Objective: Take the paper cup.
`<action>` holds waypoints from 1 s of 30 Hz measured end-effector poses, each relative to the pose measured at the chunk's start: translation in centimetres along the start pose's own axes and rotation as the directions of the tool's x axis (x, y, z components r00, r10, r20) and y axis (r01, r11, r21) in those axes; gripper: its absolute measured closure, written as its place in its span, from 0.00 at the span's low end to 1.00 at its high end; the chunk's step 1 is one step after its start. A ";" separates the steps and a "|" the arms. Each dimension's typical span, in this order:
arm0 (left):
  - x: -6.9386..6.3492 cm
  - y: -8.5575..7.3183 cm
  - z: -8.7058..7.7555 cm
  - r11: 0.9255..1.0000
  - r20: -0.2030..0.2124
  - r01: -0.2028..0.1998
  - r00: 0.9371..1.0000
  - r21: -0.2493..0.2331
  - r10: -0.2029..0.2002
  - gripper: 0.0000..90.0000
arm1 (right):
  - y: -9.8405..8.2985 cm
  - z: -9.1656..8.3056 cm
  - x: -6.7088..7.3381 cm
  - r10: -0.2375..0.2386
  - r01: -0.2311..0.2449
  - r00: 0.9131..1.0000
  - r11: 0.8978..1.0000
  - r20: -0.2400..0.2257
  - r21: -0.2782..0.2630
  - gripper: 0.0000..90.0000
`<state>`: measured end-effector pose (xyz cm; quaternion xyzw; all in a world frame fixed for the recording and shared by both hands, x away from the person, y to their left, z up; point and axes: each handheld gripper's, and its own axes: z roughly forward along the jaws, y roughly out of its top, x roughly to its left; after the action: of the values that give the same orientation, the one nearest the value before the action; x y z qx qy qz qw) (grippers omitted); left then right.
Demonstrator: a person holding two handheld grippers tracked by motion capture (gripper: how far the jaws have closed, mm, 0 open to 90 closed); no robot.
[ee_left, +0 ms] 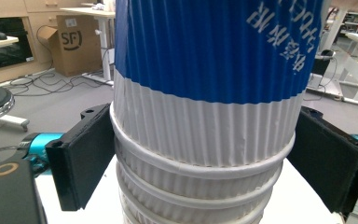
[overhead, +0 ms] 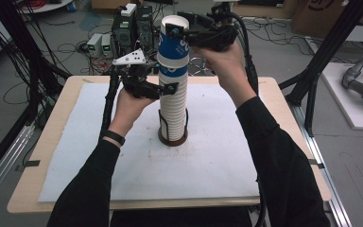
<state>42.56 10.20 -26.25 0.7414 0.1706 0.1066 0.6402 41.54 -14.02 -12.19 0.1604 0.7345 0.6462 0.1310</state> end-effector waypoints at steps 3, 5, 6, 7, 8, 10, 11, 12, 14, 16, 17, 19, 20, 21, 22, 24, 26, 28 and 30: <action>0.0 0.0 0.0 1.000 0.000 0.000 1.000 -0.001 0.000 0.13 | 0.7 -0.4 0.2 -0.021 0.021 1.000 0.999 0.001 -0.028 0.36; 0.0 0.0 0.0 1.000 0.000 0.000 1.000 -0.001 0.000 0.13 | 1.2 -0.7 0.5 -0.028 0.028 1.000 0.998 0.001 -0.056 0.36; 0.0 0.0 0.0 1.000 0.000 0.000 1.000 -0.001 0.000 0.13 | 1.4 -0.9 0.5 -0.031 0.031 1.000 0.997 0.001 -0.066 0.36; 0.0 0.0 0.0 1.000 0.000 -0.002 1.000 -0.002 0.002 0.13 | 1.6 -1.0 0.6 -0.034 0.033 0.999 0.997 -0.001 -0.073 0.36; 0.0 0.0 0.0 1.000 0.000 -0.002 1.000 -0.002 0.002 0.13 | 1.6 -1.0 0.6 -0.034 0.033 0.999 0.997 -0.001 -0.073 0.36; 0.0 0.0 0.0 1.000 0.001 -0.002 1.000 -0.003 0.002 0.13 | 2.2 -1.5 1.0 -0.048 0.048 0.999 0.994 0.000 -0.093 0.36; 0.0 0.0 0.0 1.000 0.001 -0.002 1.000 -0.003 0.002 0.13 | 2.2 -1.5 1.0 -0.048 0.048 0.999 0.994 0.000 -0.093 0.36; 0.0 0.0 0.0 1.000 0.001 -0.002 1.000 -0.002 0.002 0.13 | 2.6 -1.8 1.2 -0.057 0.056 0.998 0.993 -0.002 -0.106 0.36; 0.0 0.0 0.0 1.000 0.000 -0.003 1.000 -0.003 0.003 0.13 | 2.8 -2.1 1.4 -0.066 0.065 0.998 0.992 -0.005 -0.110 0.36; 0.0 0.0 0.0 1.000 -0.001 -0.001 1.000 -0.002 0.001 0.13 | 3.0 -2.5 1.6 -0.072 0.071 0.997 0.991 -0.005 -0.115 0.36; 0.0 0.0 0.0 1.000 0.000 -0.002 1.000 -0.003 0.002 0.13 | 3.0 -2.7 1.6 -0.075 0.074 0.997 0.991 -0.005 -0.115 0.36; 0.0 0.0 0.0 1.000 0.000 0.000 1.000 -0.005 0.000 0.13 | 3.1 -3.0 1.7 -0.079 0.077 0.997 0.990 -0.009 -0.117 0.36; 0.0 0.0 0.0 1.000 -0.001 -0.005 1.000 0.002 0.005 0.13 | 3.0 -3.5 1.8 -0.085 0.082 0.996 0.989 -0.015 -0.120 0.36; 0.0 0.0 0.0 1.000 -0.001 -0.004 1.000 0.004 0.004 0.13 | 2.9 -3.8 1.9 -0.083 0.080 0.996 0.989 -0.019 -0.121 0.36; 0.0 0.0 0.0 1.000 -0.001 -0.004 1.000 0.004 0.004 0.13 | 2.8 -4.1 2.0 -0.085 0.082 0.996 0.989 -0.021 -0.122 0.36; 0.0 0.0 0.0 1.000 -0.002 -0.005 1.000 0.005 0.005 0.13 | 2.6 -4.4 2.0 -0.086 0.083 0.996 0.989 -0.021 -0.124 0.36; -0.1 -0.1 0.0 1.000 -0.006 -0.006 1.000 0.004 0.006 0.13 | 2.0 -5.3 2.1 -0.086 0.081 0.996 0.988 -0.028 -0.129 0.36; -0.1 -0.1 0.0 1.000 -0.008 -0.008 1.000 0.004 0.008 0.13 | 1.7 -5.6 2.2 -0.087 0.083 0.996 0.988 -0.028 -0.127 0.36; -0.1 0.0 0.0 1.000 -0.009 -0.008 1.000 0.005 0.008 0.13 | 0.7 -6.5 2.2 -0.081 0.076 0.996 0.989 -0.032 -0.129 0.36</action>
<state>42.47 10.14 -26.30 0.7433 0.1707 0.1119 0.6371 36.94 -18.98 -10.59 0.1105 0.6998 0.6890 0.1527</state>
